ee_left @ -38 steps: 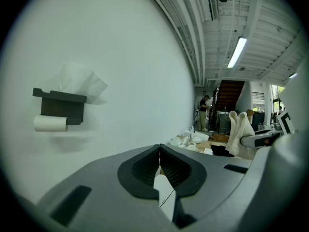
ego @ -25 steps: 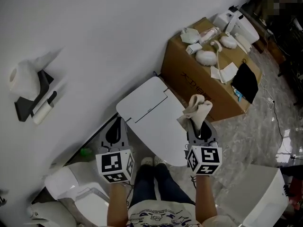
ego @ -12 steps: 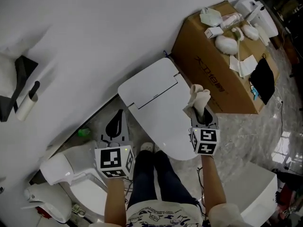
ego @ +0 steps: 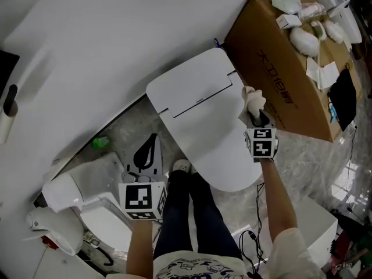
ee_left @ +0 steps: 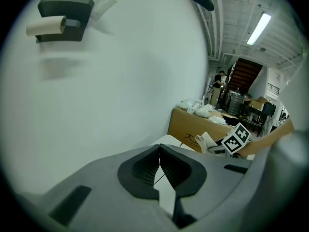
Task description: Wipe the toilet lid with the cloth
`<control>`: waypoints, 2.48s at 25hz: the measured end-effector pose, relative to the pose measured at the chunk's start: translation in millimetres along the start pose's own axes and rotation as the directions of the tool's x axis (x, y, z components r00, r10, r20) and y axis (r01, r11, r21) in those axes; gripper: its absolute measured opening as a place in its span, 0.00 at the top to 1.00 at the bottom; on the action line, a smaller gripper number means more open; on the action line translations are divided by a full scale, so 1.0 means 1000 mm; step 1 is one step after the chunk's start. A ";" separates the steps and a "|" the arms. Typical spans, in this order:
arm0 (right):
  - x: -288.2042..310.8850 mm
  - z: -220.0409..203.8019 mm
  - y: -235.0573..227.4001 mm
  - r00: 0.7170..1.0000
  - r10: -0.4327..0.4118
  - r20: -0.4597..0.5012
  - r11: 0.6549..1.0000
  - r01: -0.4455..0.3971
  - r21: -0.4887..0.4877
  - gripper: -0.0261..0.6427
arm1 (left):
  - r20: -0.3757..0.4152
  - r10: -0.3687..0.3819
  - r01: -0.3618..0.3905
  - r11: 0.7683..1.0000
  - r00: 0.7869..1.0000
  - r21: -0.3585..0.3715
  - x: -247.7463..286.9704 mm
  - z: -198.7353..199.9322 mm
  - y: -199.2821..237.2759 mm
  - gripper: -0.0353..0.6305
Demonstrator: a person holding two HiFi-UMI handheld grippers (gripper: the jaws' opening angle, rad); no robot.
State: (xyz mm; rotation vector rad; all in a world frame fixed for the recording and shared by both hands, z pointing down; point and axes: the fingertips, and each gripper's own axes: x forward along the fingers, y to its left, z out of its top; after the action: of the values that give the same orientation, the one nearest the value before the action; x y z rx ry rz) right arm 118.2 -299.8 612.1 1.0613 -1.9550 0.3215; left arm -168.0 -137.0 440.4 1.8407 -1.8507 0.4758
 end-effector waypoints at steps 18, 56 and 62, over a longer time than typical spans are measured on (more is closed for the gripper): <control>0.126 -0.027 -0.026 0.979 0.017 -0.201 1.000 -0.012 0.028 0.75 | -0.074 0.028 -0.031 0.999 0.997 -0.041 0.019 -0.074 0.011 0.93; 0.070 -0.037 0.221 0.934 0.280 -0.224 0.928 -0.323 -0.186 0.77 | -0.052 0.065 -0.070 0.993 0.997 -0.098 -0.049 -0.101 0.040 0.93; 0.060 -0.043 0.245 0.926 0.304 -0.225 0.912 -0.351 -0.210 0.77 | -0.046 0.057 -0.062 0.993 0.997 -0.098 -0.054 -0.101 0.031 0.93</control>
State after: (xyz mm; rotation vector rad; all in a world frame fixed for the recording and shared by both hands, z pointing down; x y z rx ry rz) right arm -63.9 -160.4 725.6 0.5179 -1.9387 0.3368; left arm -191.2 -35.1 496.0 1.7014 -1.8704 0.4324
